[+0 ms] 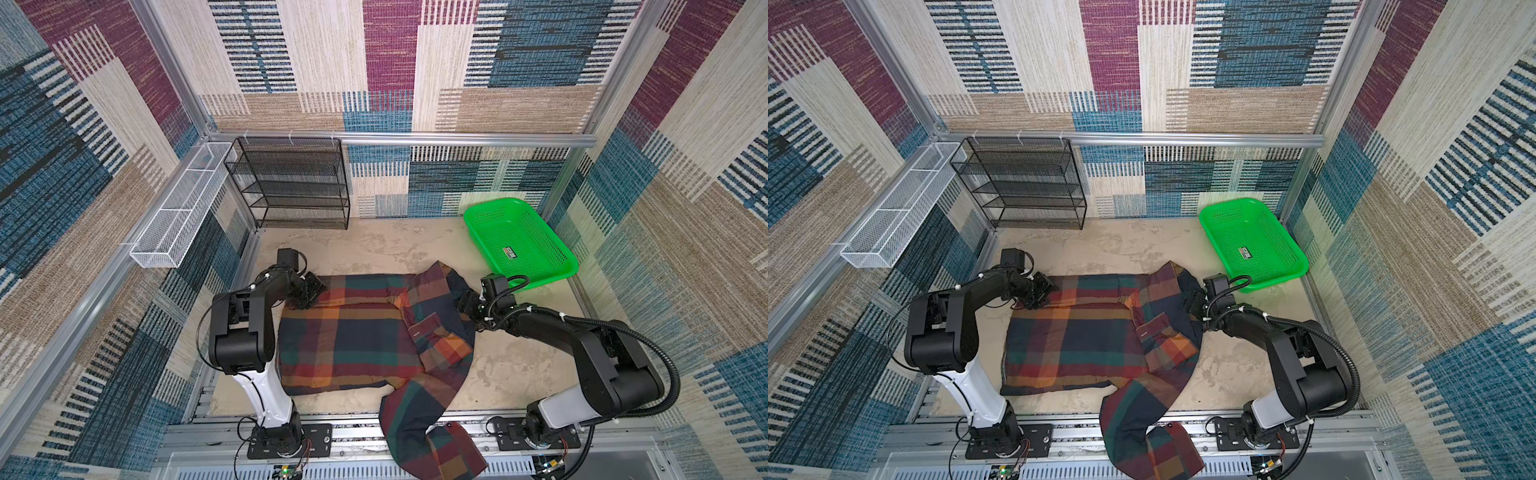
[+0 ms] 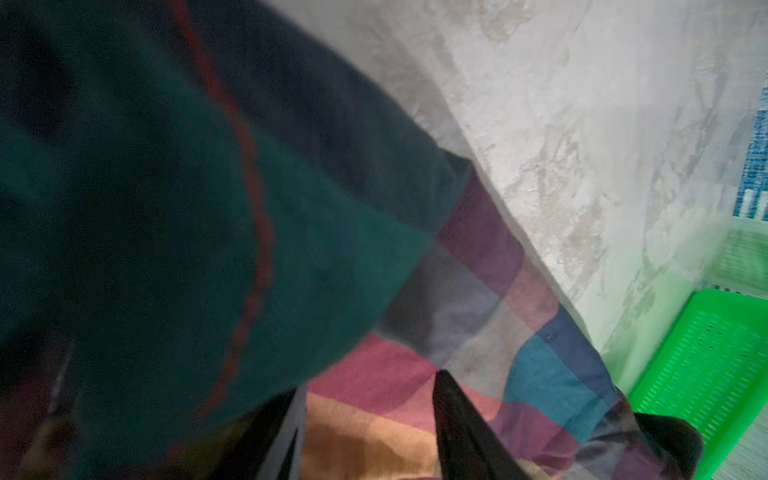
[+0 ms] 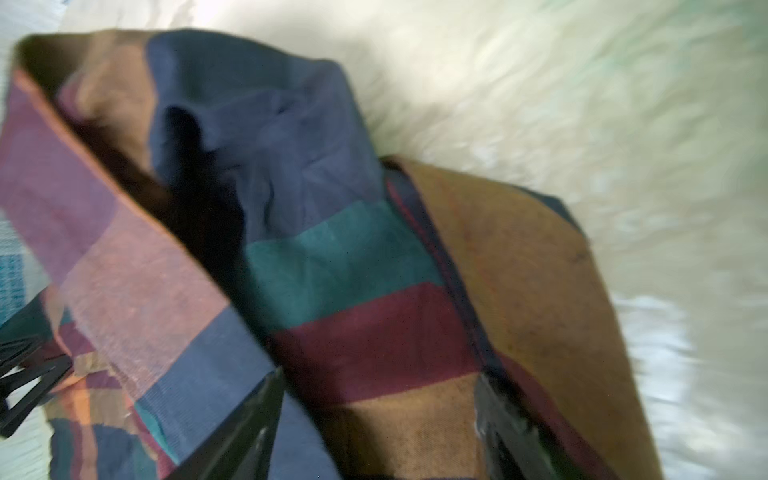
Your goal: Fold and stack the long sleeve shirts
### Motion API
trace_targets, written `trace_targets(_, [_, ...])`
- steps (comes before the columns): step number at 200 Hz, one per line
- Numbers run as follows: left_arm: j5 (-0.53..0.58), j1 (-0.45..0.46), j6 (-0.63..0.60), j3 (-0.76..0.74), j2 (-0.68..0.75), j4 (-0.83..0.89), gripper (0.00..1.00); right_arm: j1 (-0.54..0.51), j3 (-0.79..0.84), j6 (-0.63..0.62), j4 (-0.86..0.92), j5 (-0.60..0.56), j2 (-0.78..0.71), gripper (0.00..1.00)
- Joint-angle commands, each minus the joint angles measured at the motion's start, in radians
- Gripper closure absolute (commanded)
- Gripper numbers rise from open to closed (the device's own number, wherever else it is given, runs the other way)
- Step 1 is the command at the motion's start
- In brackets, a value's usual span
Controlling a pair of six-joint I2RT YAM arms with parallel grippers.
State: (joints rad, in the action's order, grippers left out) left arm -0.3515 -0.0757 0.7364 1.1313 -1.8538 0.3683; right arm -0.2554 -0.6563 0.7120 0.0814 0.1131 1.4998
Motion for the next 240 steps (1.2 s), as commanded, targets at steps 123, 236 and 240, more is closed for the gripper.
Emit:
trace_targets(123, [-0.033,-0.019,-0.074,0.103,0.27,0.12,0.33,-0.274,-0.204,-0.254,0.389,-0.128,-0.171,0.17])
trace_targets(236, [0.292,-0.021,-0.246,-0.18,0.906,0.343,0.01,-0.404,-0.273,-0.404,0.288,-0.149,0.141,0.37])
trace_targets(240, [0.29,-0.02,-0.248,-0.184,0.924,0.351,0.01,-0.405,-0.274,-0.403,0.294,-0.166,0.154,0.39])
